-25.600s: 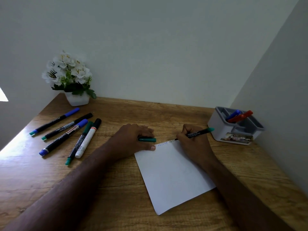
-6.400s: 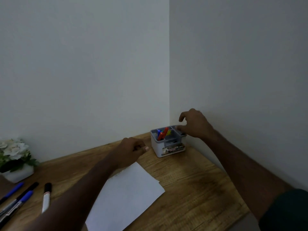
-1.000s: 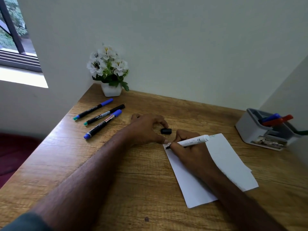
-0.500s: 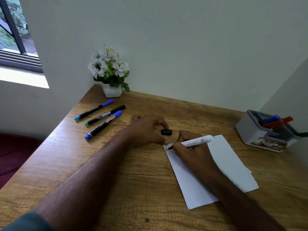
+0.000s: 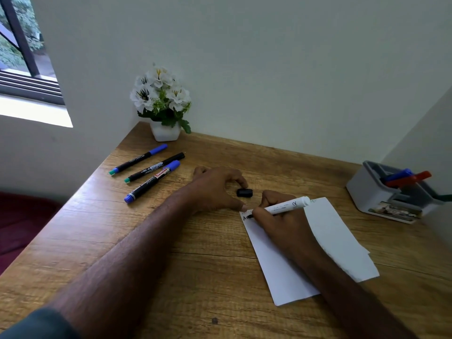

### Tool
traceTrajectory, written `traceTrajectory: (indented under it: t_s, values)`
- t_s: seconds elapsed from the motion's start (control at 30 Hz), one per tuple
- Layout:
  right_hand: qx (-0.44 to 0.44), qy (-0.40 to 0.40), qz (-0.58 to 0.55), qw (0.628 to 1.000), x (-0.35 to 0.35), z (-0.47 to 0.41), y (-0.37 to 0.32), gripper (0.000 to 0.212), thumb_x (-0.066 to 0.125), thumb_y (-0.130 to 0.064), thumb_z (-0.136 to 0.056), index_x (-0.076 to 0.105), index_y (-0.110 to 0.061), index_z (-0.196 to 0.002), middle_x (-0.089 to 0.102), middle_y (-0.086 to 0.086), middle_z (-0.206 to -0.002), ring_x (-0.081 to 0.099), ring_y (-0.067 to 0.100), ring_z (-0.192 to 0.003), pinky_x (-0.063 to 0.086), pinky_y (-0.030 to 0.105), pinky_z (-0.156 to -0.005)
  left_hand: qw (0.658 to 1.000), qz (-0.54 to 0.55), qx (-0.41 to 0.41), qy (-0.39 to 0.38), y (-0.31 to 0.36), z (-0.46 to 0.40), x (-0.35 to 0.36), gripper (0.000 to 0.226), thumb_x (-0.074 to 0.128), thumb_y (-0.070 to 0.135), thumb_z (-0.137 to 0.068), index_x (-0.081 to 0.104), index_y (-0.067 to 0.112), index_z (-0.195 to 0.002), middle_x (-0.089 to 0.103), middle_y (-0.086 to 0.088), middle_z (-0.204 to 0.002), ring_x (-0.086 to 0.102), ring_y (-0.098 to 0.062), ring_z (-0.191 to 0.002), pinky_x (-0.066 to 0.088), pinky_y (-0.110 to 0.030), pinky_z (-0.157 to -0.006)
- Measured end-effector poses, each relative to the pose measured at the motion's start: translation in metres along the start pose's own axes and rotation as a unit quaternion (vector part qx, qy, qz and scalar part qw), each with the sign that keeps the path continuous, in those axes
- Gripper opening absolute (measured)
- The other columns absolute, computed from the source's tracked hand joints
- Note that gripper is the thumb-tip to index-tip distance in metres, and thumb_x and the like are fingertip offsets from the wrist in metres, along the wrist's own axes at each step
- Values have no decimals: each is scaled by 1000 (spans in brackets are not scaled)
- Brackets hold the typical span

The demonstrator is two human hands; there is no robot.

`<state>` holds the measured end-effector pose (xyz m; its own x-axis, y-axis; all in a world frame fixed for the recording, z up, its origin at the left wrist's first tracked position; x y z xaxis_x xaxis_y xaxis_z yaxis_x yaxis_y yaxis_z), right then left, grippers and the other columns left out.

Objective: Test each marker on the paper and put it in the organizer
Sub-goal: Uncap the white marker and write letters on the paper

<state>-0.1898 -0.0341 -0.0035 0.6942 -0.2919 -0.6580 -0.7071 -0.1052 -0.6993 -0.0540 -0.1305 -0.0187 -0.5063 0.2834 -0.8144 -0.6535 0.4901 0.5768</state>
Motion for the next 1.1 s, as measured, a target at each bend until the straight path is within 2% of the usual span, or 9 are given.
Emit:
traceTrajectory:
  t_s: [0.17, 0.27, 0.33, 0.4, 0.5, 0.6, 0.77, 0.9, 1.1]
  values:
    - [26, -1, 7, 1000, 2, 0, 0, 43, 70, -25, -89, 38, -20, -60, 40, -6, -57, 49, 3, -51, 38, 7, -52, 1000, -1, 2, -3, -1, 0, 0, 52, 75, 56, -72, 59, 40, -119, 41, 15, -150, 29, -11, -142, 2, -47, -115]
    - [19, 2, -31, 999, -3, -2, 1, 25, 62, -37, -82, 52, -18, -70, 56, -2, -65, 57, 8, -63, 41, 16, -54, 1000, 2, 1, -4, -1, -2, 1, 52, 75, 56, -72, 59, 41, -119, 42, 17, -149, 29, -11, -142, 2, -47, -115]
    - [32, 24, -78, 996, -15, -3, 6, 15, 68, -23, -86, 59, -18, -77, 62, -6, -69, 61, 1, -68, 44, 14, -52, 1000, 6, -3, -4, 0, 0, 0, 50, 76, 53, -73, 59, 41, -118, 41, 18, -149, 28, -11, -141, 2, -44, -113]
    - [10, 31, -60, 998, -22, -4, 7, 14, 71, -15, -87, 61, -14, -78, 64, -7, -71, 62, 0, -69, 45, 14, -52, 1000, 16, -6, -4, 1, 1, 0, 48, 76, 50, -74, 59, 42, -118, 40, 19, -148, 26, -11, -141, 3, -39, -111]
    - [-29, -8, -21, 999, -15, -3, 6, 20, 69, -30, -82, 64, -10, -77, 66, 0, -73, 61, 14, -68, 46, 25, -56, 1000, 13, -5, -5, 0, 1, 1, 48, 76, 51, -74, 58, 43, -118, 40, 18, -149, 26, -11, -142, 1, -39, -112]
    - [-15, -13, -21, 1000, -12, 1, 9, 21, 61, -39, -76, 60, -18, -72, 63, -3, -66, 60, 14, -63, 46, 34, -56, 1000, 10, -9, -10, -1, 2, 1, 48, 76, 50, -74, 58, 42, -118, 40, 17, -150, 25, -12, -142, 1, -43, -115]
    - [35, -22, 10, 999, -9, 1, 16, 34, 53, -58, -69, 56, -24, -71, 62, -4, -66, 60, 12, -63, 48, 33, -57, 1000, 6, 0, -2, -3, -2, 2, 48, 76, 52, -73, 58, 43, -117, 41, 17, -149, 28, -11, -142, 1, -42, -113]
    - [37, -25, -4, 999, -9, 2, 16, 27, 61, -46, -78, 56, -21, -72, 62, -2, -67, 60, 11, -63, 46, 32, -55, 1000, 8, 1, 0, -7, -5, 4, 50, 75, 55, -71, 58, 44, -116, 43, 18, -147, 29, -11, -142, 1, -45, -116]
    - [17, -24, 8, 1000, -10, 2, 12, 24, 67, -34, -87, 56, -19, -72, 61, -7, -64, 58, 3, -62, 42, 18, -52, 1000, 1, 4, 1, -7, -5, 4, 50, 75, 55, -71, 58, 43, -117, 43, 18, -147, 29, -10, -141, 2, -45, -114]
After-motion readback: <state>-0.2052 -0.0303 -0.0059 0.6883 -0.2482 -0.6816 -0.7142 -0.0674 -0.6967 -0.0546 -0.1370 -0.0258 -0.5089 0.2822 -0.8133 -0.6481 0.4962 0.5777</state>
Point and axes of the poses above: each hand's wrist, its own z-axis away from the middle knuckle, its own x-axis out of the palm, y = z × x, the point moved 7 cm from there along -z, towards the middle knuckle
